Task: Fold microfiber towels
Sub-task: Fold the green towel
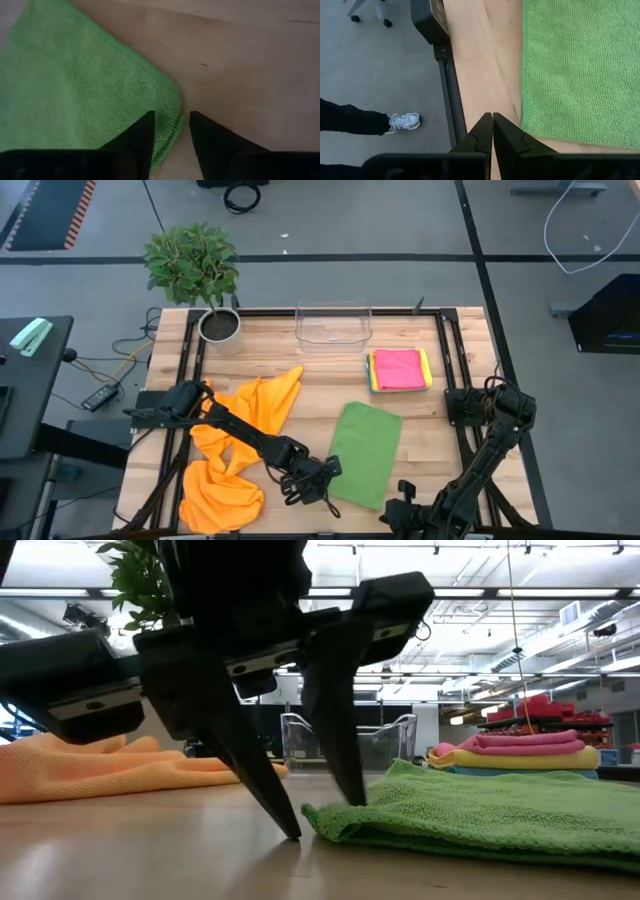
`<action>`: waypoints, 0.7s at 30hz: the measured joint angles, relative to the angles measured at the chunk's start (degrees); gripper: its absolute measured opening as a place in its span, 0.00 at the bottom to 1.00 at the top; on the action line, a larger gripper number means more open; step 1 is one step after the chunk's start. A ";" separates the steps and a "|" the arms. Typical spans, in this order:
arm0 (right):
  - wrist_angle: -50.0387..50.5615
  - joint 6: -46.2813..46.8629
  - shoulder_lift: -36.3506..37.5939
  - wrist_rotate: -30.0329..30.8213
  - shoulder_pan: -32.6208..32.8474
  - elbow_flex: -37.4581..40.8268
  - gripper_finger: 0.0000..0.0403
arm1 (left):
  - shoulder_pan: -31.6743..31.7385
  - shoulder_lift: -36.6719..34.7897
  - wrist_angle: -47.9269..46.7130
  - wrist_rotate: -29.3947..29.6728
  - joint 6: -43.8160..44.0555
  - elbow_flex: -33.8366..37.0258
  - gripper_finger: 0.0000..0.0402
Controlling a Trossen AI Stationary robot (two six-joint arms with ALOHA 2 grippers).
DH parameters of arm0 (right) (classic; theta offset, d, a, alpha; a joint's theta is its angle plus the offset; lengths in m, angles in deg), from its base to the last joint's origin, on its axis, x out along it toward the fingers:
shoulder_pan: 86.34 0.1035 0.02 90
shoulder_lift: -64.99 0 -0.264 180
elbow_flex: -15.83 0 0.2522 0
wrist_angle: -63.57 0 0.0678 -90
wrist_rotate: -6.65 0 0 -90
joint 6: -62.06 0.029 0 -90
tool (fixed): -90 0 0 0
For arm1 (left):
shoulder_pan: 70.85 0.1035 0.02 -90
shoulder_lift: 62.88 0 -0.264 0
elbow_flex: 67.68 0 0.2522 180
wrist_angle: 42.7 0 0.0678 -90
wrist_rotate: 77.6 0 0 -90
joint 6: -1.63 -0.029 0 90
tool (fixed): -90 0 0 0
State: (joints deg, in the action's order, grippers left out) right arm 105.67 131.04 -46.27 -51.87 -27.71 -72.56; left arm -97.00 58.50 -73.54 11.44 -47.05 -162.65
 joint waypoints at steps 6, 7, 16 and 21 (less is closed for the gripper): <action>-5.16 -5.83 -2.61 -1.64 0.00 0.04 0.06 | 0.05 0.33 -0.63 -1.04 0.36 0.00 0.11; -5.91 -8.13 -2.99 -2.51 0.00 0.05 0.06 | 0.16 0.35 -0.71 -1.15 0.89 0.00 0.08; -2.14 -13.20 -3.09 -2.85 -1.32 0.04 0.24 | 0.81 0.48 0.01 -1.17 6.03 0.00 0.07; -1.29 -14.89 -3.34 -3.92 -3.62 0.04 0.32 | 0.81 0.48 -0.01 -1.08 6.11 0.00 0.04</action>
State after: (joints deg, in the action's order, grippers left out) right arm 104.39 116.15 -49.62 -55.78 -31.33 -72.51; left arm -96.19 58.98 -73.54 10.36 -40.94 -162.65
